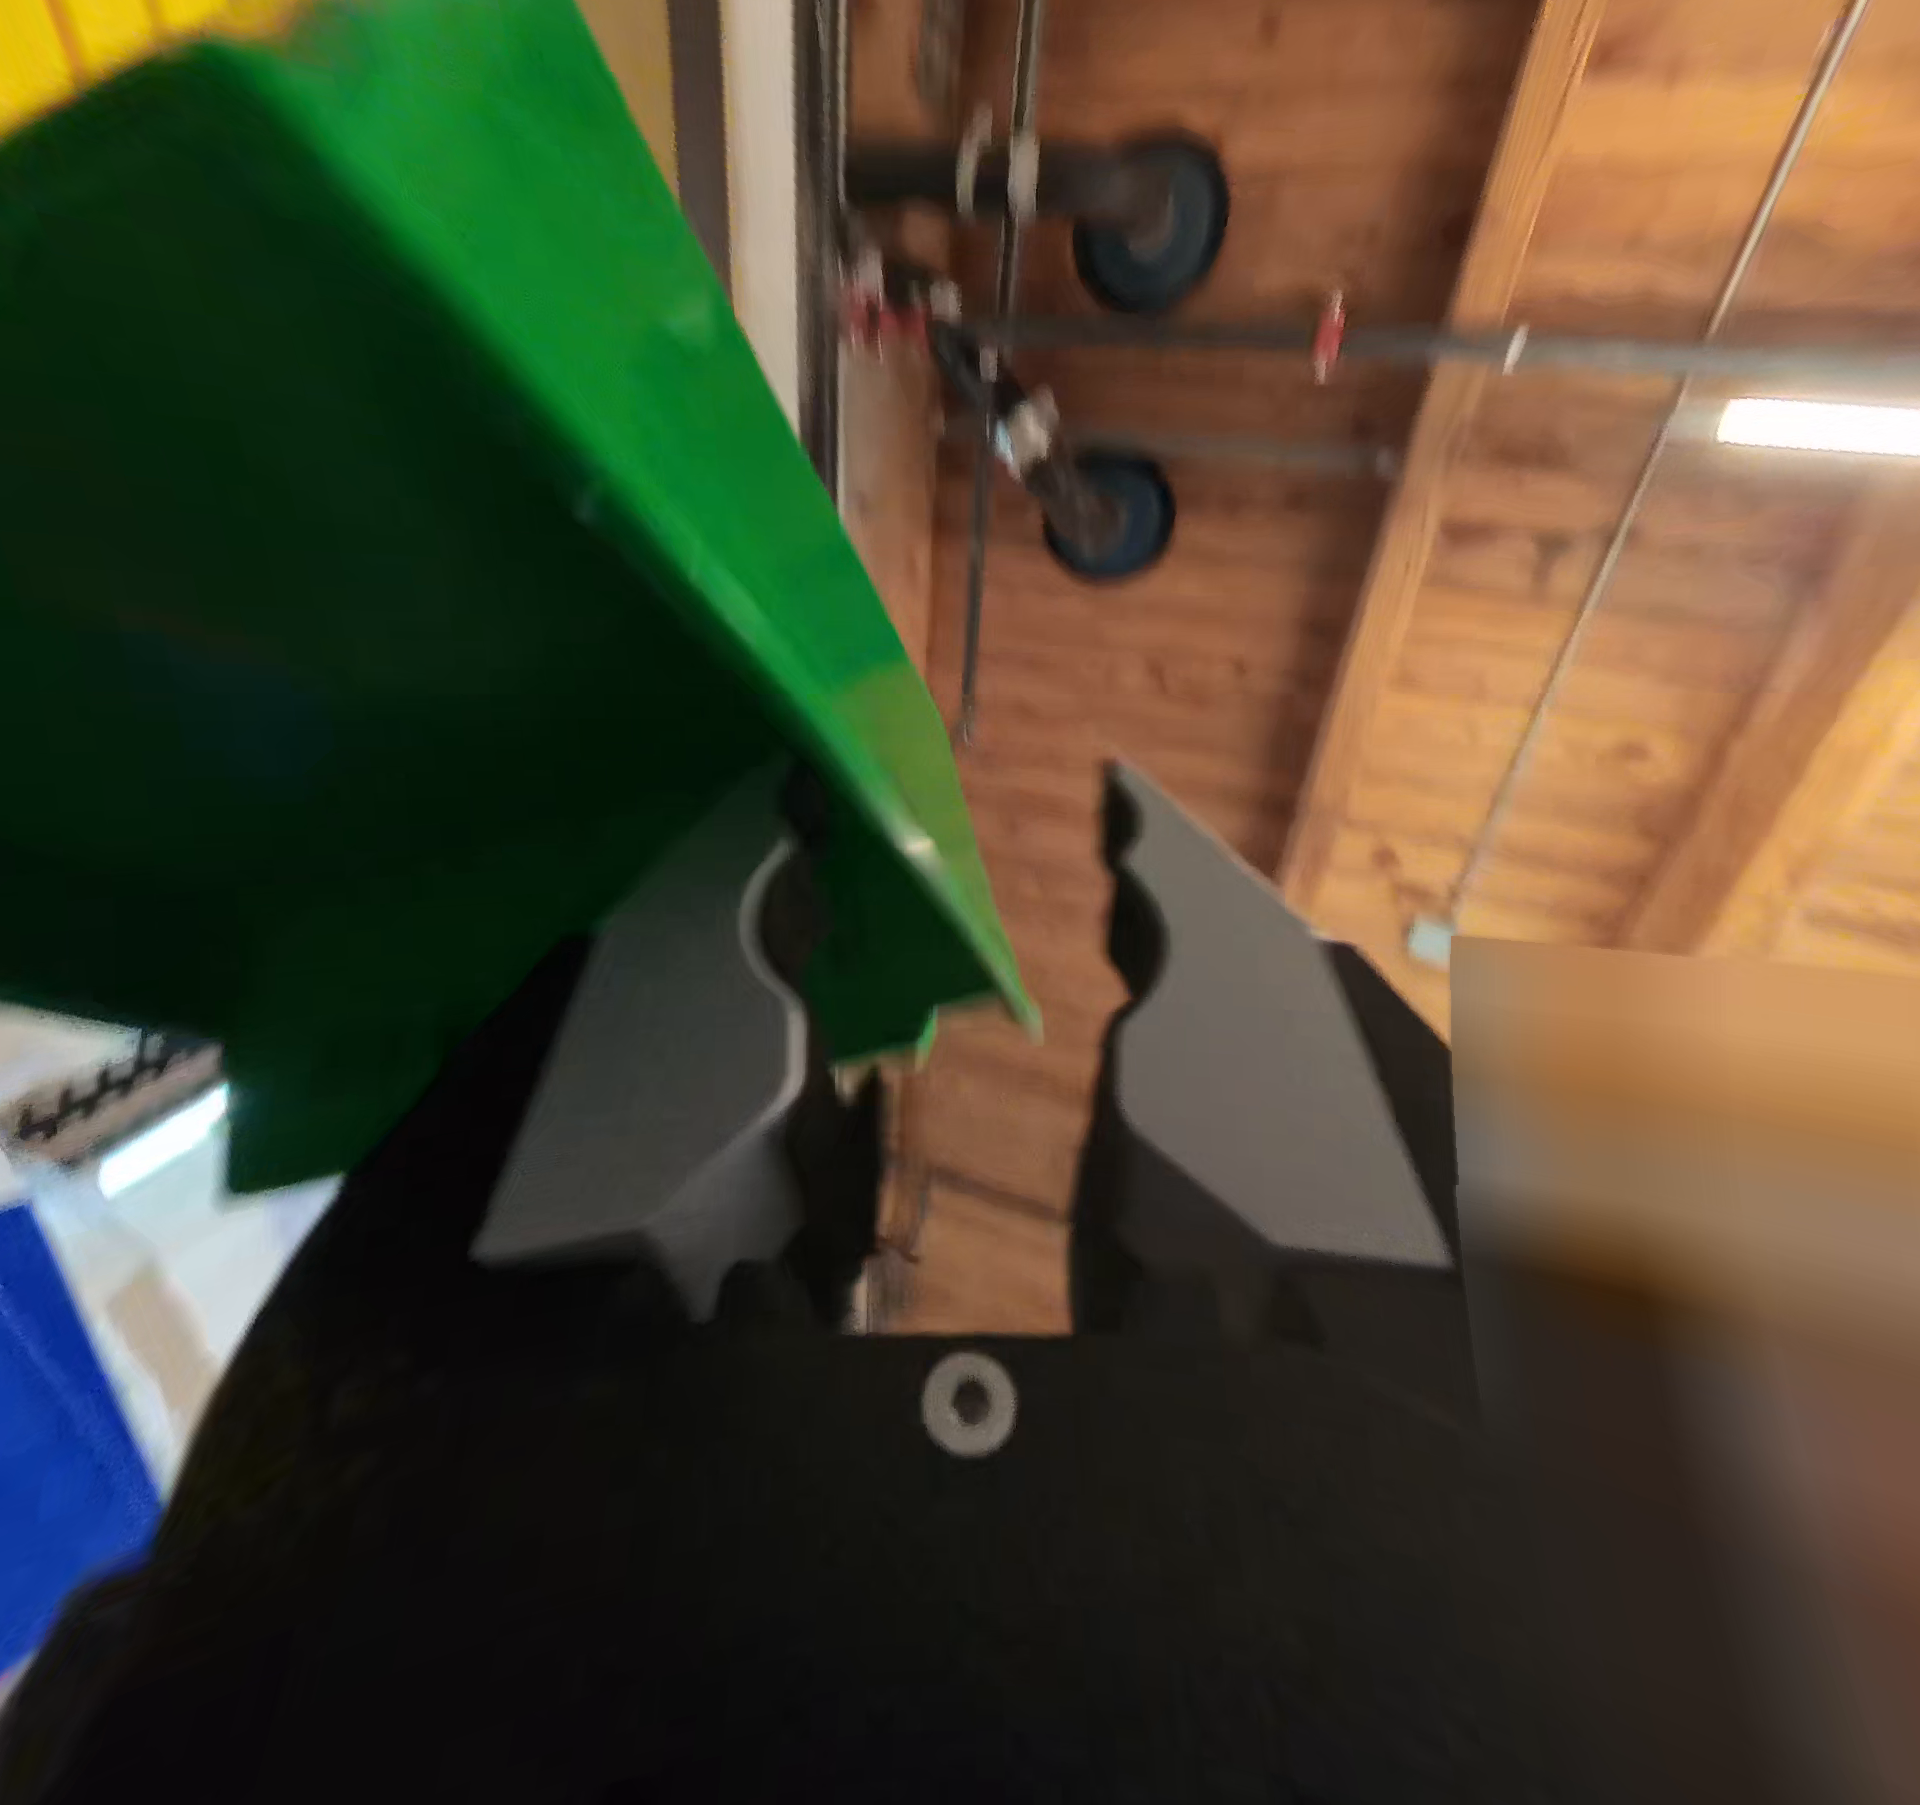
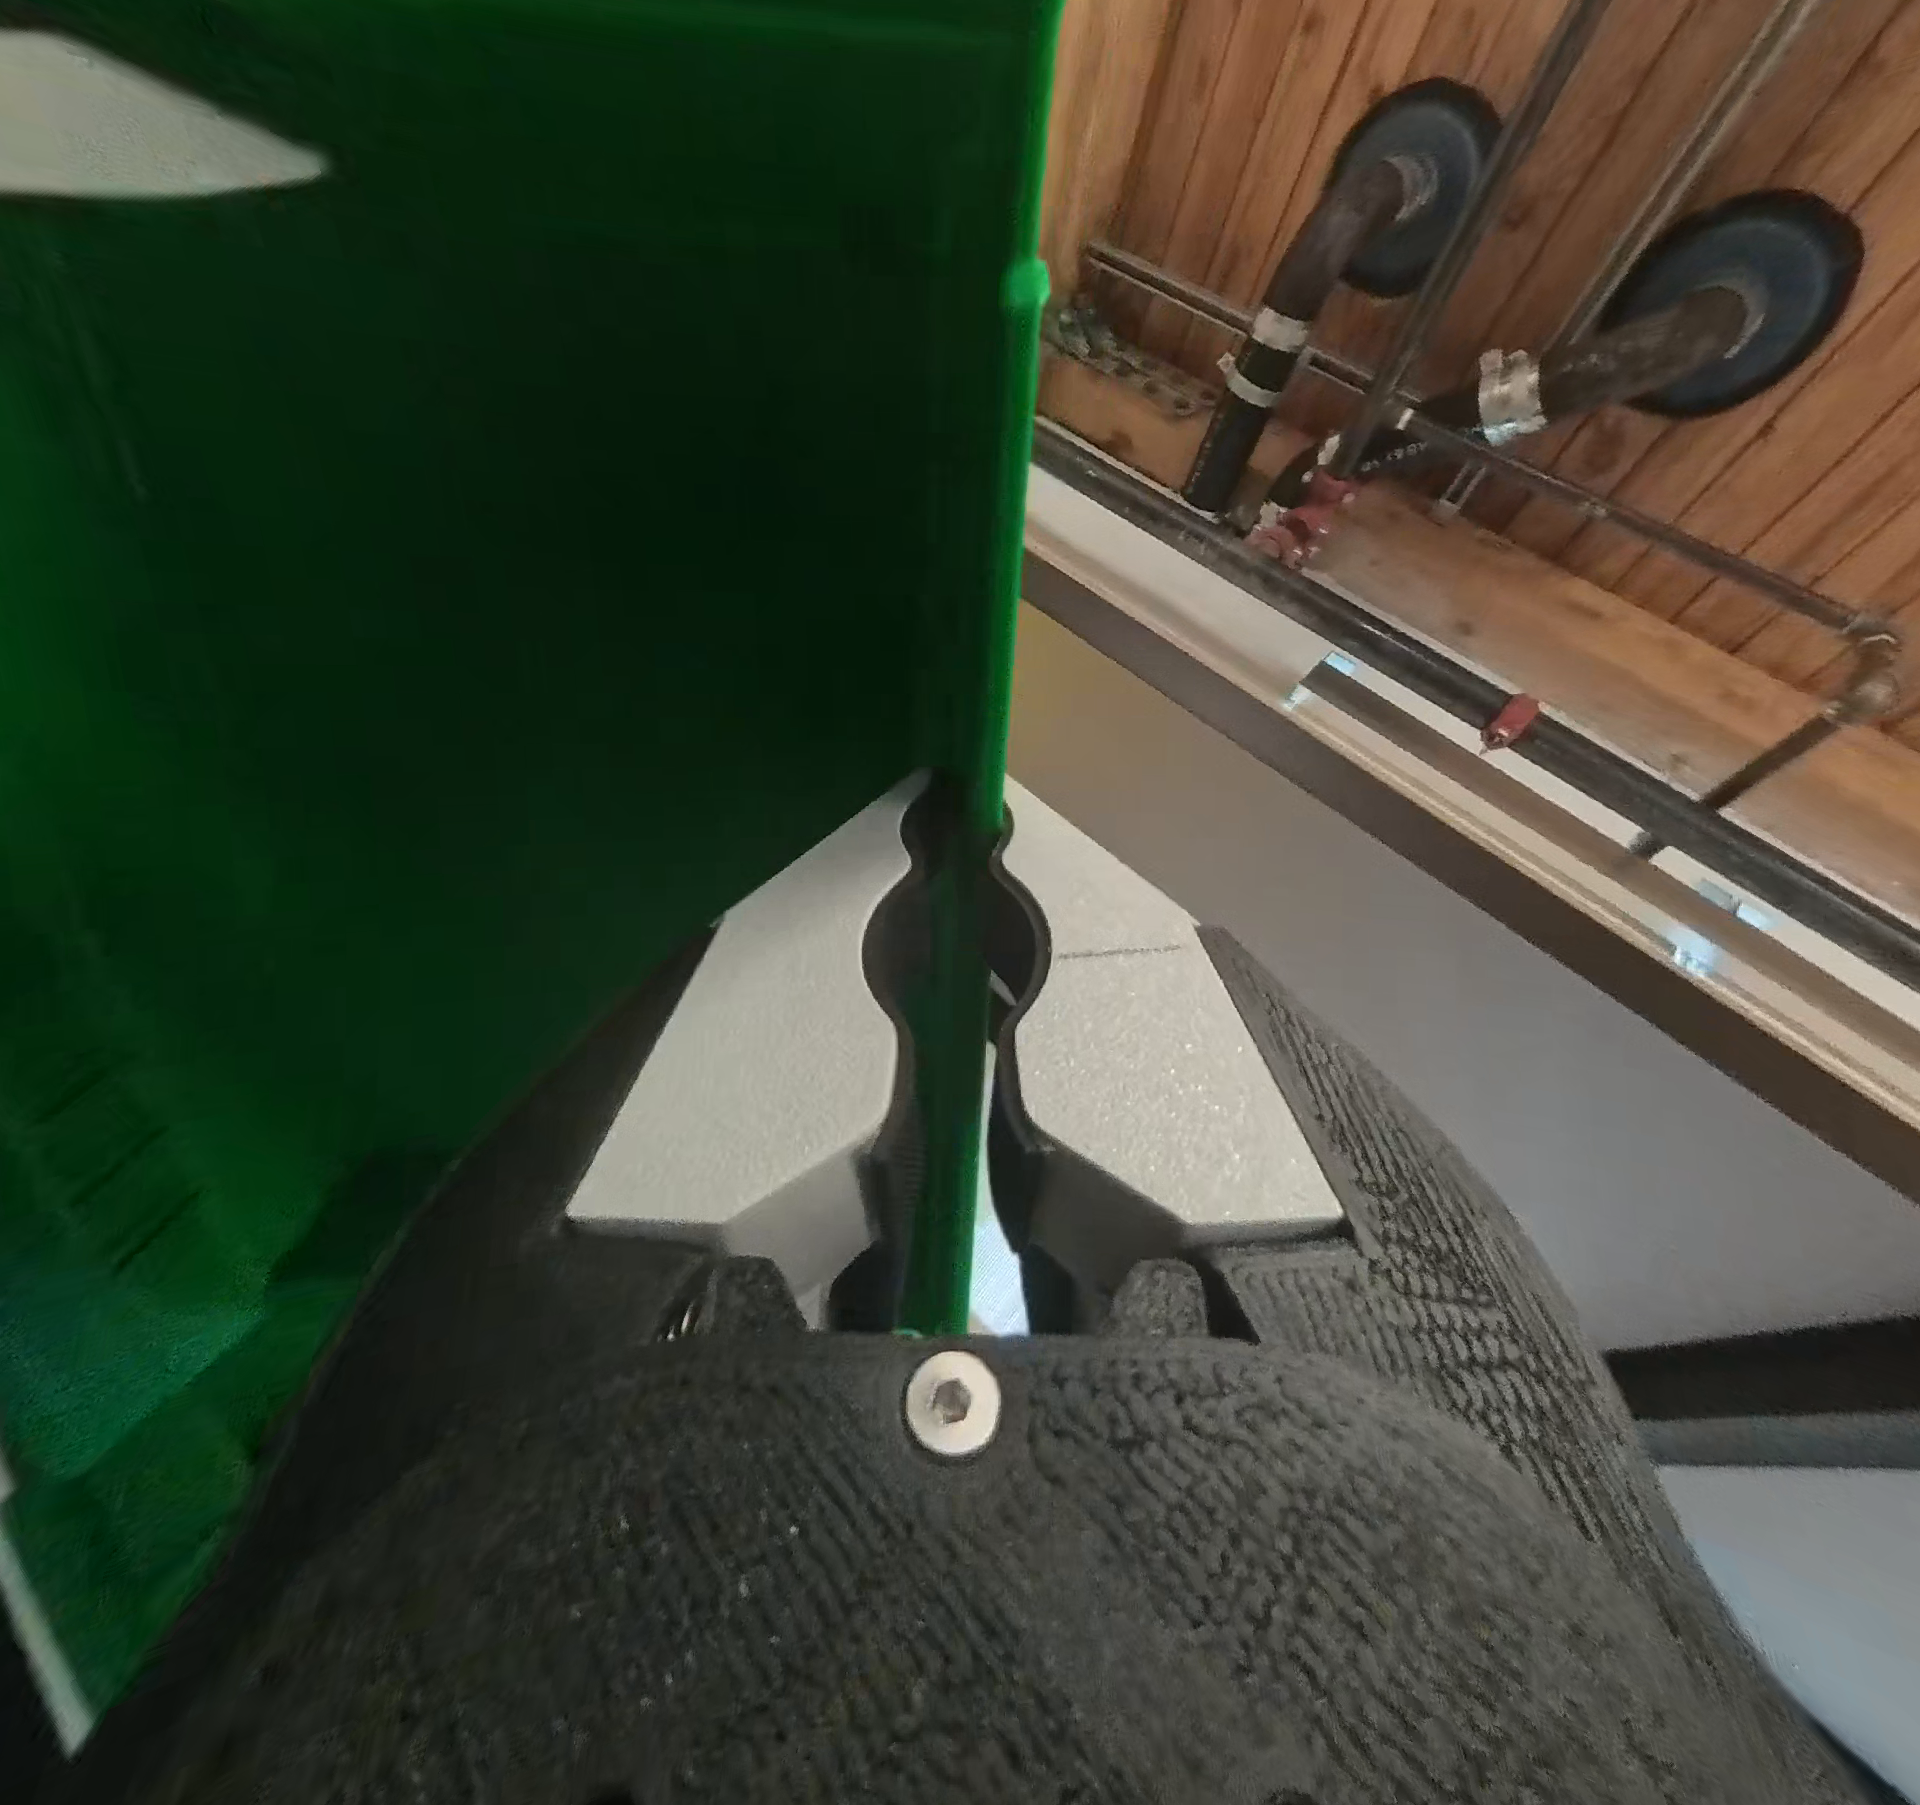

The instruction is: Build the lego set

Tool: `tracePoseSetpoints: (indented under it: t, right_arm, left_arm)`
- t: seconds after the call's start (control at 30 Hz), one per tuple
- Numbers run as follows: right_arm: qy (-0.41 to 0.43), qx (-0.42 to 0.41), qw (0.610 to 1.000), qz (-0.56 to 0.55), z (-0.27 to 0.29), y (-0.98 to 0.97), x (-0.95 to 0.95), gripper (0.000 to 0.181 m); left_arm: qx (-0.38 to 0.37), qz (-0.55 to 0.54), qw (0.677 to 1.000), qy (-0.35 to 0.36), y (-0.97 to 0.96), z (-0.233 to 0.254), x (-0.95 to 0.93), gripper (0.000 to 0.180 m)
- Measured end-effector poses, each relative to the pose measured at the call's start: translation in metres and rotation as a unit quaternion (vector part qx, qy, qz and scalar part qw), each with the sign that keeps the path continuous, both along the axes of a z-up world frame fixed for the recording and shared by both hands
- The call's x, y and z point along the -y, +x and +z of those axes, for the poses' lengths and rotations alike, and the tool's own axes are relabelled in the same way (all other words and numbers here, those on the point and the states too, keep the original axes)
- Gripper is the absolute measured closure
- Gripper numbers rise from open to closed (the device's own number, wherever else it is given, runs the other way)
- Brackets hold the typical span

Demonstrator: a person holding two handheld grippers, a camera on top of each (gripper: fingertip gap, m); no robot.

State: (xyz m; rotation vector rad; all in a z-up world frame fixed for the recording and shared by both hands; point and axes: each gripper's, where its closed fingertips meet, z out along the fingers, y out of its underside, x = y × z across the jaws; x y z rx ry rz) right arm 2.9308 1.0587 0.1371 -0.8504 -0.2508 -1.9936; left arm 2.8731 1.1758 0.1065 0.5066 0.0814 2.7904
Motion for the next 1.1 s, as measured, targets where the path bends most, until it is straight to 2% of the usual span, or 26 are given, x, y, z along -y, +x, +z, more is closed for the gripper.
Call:
tracePoseSetpoints:
  t: [0.03,0.1,0.13,0.17,0.23,0.27,0.33,0.4,0.47,0.5,0.53,0.57,0.63,0.7,0.73,0.77,0.8,0.87,0.93,0.97,1.0,1.1]
  right_arm:
    - [-0.002,0.001,1.0,0.001,0.008,0.0,0.002,0.18]
    - [-0.002,-0.016,1.0,0.013,0.021,0.002,0.009,0.181]
    - [-0.003,-0.035,0.999,0.018,0.029,0.006,0.013,0.181]
    - [-0.001,-0.058,0.998,0.029,0.037,0.01,0.017,0.18]
    - [0.015,-0.103,0.993,0.053,0.052,0.02,0.027,0.181]
    - [0.031,-0.118,0.99,0.064,0.058,0.024,0.032,0.181]
    - [0.072,-0.136,0.984,0.085,0.07,0.027,0.044,0.181]
    - [0.111,-0.142,0.978,0.107,0.077,0.023,0.05,0.181]
    - [0.136,-0.143,0.973,0.123,0.079,0.016,0.053,0.181]
    - [0.141,-0.138,0.972,0.125,0.08,0.01,0.053,0.181]
    - [0.14,-0.129,0.974,0.124,0.081,0.005,0.052,0.181]
    - [0.133,-0.116,0.977,0.119,0.081,-0.002,0.05,0.181]
    - [0.102,-0.083,0.986,0.1,0.08,-0.014,0.043,0.18]
    - [0.056,-0.045,0.995,0.067,0.079,-0.023,0.031,0.18]
    - [0.024,-0.019,0.999,0.042,0.077,-0.025,0.025,0.179]
    - [-0.011,0.005,1.0,0.014,0.075,-0.025,0.017,0.178]
    - [-0.046,0.013,0.999,-0.008,0.071,-0.02,0.008,0.169]
    - [-0.111,0.002,0.992,-0.056,0.059,-0.002,-0.007,0.146]
    - [-0.155,0.016,0.981,-0.112,0.049,0.01,-0.013,0.095]
    - [-0.172,0.04,0.975,-0.132,0.045,0.006,-0.013,0.083]
    - [-0.195,0.075,0.968,-0.138,0.035,-0.006,-0.015,0.077]
    - [-0.335,0.156,0.922,-0.116,-0.038,-0.033,-0.027,0.08]
  left_arm:
    - [0.011,0.0,1.0,0.026,-0.005,-0.004,0.005,0.118]
    - [0.03,0.032,0.992,0.122,-0.014,-0.02,0.023,0.122]
    - [0.037,0.063,0.979,0.188,-0.016,-0.03,0.032,0.128]
    - [0.021,0.115,0.96,0.256,-0.009,-0.043,0.037,0.126]
    - [-0.075,0.273,0.894,0.347,0.021,-0.066,0.02,0.123]
    - [-0.112,0.359,0.848,0.374,0.033,-0.071,0.006,0.113]
    - [-0.125,0.459,0.762,0.44,0.053,-0.066,0.006,0.077]
    - [-0.118,0.478,0.707,0.508,0.079,-0.054,0.024,0.059]
    - [-0.123,0.506,0.666,0.534,0.102,-0.036,0.029,0.067]
    - [-0.125,0.521,0.651,0.538,0.11,-0.027,0.028,0.075]
    - [-0.122,0.535,0.643,0.534,0.115,-0.017,0.026,0.09]
    - [-0.112,0.544,0.644,0.526,0.117,-0.009,0.025,0.116]
    - [-0.102,0.533,0.662,0.517,0.122,0.002,0.023,0.151]
    - [-0.133,0.505,0.685,0.508,0.135,0.006,0.014,0.169]
    - [-0.144,0.467,0.717,0.498,0.142,0.007,0.01,0.177]
    - [-0.143,0.418,0.752,0.49,0.151,0.008,0.008,0.178]
    - [-0.147,0.359,0.785,0.483,0.162,0.007,0.009,0.178]
    - [-0.17,0.276,0.825,0.463,0.186,0.004,0.008,0.178]
    - [-0.191,0.243,0.82,0.483,0.206,-0.005,0.011,0.178]
    - [-0.201,0.224,0.823,0.482,0.212,-0.008,0.013,0.178]
    - [-0.208,0.207,0.829,0.477,0.216,-0.01,0.014,0.178]
    - [-0.218,0.187,0.835,0.469,0.221,-0.011,0.013,0.178]
